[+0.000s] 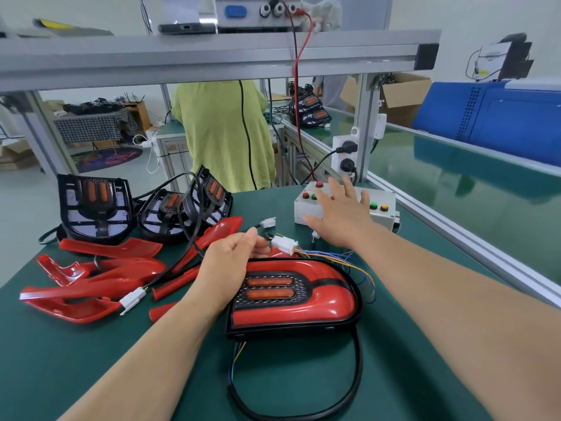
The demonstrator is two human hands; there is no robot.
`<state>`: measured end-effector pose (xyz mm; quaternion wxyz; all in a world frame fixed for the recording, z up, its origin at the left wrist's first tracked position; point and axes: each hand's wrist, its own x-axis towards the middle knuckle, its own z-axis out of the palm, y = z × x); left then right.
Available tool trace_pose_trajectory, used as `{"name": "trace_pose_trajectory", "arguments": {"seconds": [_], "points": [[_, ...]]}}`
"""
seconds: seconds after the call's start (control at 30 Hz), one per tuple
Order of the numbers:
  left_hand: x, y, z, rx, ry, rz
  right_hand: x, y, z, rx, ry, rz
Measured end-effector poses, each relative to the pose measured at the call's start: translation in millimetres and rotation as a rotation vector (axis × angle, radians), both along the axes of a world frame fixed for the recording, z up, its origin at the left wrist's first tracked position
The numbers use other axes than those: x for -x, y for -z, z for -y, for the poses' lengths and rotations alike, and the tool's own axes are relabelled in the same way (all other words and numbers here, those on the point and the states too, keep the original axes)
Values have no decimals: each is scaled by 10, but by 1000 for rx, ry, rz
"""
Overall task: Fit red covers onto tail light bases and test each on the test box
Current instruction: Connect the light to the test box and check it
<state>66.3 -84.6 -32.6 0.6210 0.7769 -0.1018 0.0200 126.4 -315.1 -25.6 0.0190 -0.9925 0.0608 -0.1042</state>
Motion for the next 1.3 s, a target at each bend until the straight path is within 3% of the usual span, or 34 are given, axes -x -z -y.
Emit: {"name": "trace_pose_trajectory", "arguments": {"seconds": [0.57,1.3], "points": [[-30,11,-17,-15,12,-20,-108,-7,-165,9,77,-14],[-50,0,-30,-52,47,0,-248,37,-154,42,5,-42]]}}
